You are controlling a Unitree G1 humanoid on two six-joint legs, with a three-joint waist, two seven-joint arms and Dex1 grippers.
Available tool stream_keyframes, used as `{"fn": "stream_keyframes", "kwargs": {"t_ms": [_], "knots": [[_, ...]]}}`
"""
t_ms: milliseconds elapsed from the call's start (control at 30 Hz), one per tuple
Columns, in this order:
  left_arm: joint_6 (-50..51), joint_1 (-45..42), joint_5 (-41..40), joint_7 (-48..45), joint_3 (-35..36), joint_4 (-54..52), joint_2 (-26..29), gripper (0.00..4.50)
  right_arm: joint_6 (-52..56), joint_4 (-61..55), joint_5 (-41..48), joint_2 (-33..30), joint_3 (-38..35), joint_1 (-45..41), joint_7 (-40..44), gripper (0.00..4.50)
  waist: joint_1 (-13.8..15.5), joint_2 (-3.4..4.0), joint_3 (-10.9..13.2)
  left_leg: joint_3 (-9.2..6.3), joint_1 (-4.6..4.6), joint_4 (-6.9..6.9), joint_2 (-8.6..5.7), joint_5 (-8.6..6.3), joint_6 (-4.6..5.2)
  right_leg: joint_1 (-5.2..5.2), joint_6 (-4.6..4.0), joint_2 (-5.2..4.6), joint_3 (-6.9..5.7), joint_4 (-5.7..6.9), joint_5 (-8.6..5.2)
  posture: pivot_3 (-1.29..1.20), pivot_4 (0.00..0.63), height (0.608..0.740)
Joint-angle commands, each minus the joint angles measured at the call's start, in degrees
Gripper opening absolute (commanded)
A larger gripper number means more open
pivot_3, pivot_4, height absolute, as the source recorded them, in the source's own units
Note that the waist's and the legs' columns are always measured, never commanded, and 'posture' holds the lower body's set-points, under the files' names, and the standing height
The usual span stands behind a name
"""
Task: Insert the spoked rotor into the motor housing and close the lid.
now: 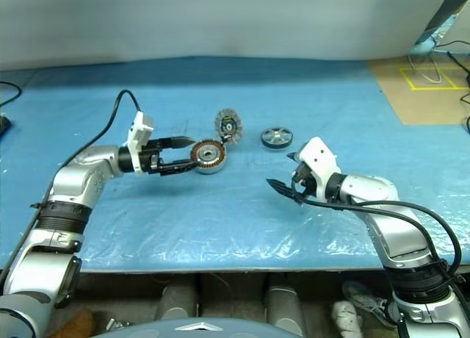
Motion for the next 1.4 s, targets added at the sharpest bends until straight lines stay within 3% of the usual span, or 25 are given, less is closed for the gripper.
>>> {"fn": "stream_keyframes", "kwargs": {"t_ms": [33, 900, 1167, 1400], "knots": [[-0.62, 0.11, 0.32, -1.41, 0.56, -1.79, 1.37, 4.5, -0.65, -2.03, 0.65, -1.03, -0.67, -0.33, 0.61, 4.47, 0.01, 0.0, 0.0, 0.0, 0.0, 0.0, 0.0, 0.0, 0.0, 0.0, 0.0, 0.0, 0.0, 0.0, 0.0, 0.0, 0.15, 0.74], [-2.32, -0.75, 2.33, -1.65, 0.85, 0.53, 0.26, 4.5, -1.04, -1.91, -0.28, -1.05, 1.09, -1.39, 0.59, 4.47, 0.09, 0.0, 0.0, 0.0, 0.0, 0.02, 0.0, 0.0, 0.0, 0.0, 0.0, -0.01, 0.0, 0.01, 0.0, 0.0, 0.15, 0.74], [-3.67, -0.94, 2.83, -1.3, 2.39, 2.75, 2.36, 4.5, -5.67, 7.48, -4.77, 3.26, 11.98, -15.73, 4.31, 4.47, -0.41, 0.0, 0.0, 0.0, 0.05, 0.14, 0.01, 0.0, 0.0, -0.04, -0.01, 0.01, 0.05, 0.26, 0.0, 0.0, 0.15, 0.74], [-2.83, 3.98, 2.52, 1.41, 3.93, -2.1, 3.36, 4.5, -17.36, 28.02, -12.26, 12.33, 24.62, -34.21, 14.16, 4.47, -0.57, 0.0, 0.0, 0.01, -0.02, 0.22, 0.04, 0.0, 0.0, -0.12, -0.04, 0.01, 0.02, 0.44, -0.01, 0.0, 0.15, 0.74]]}}
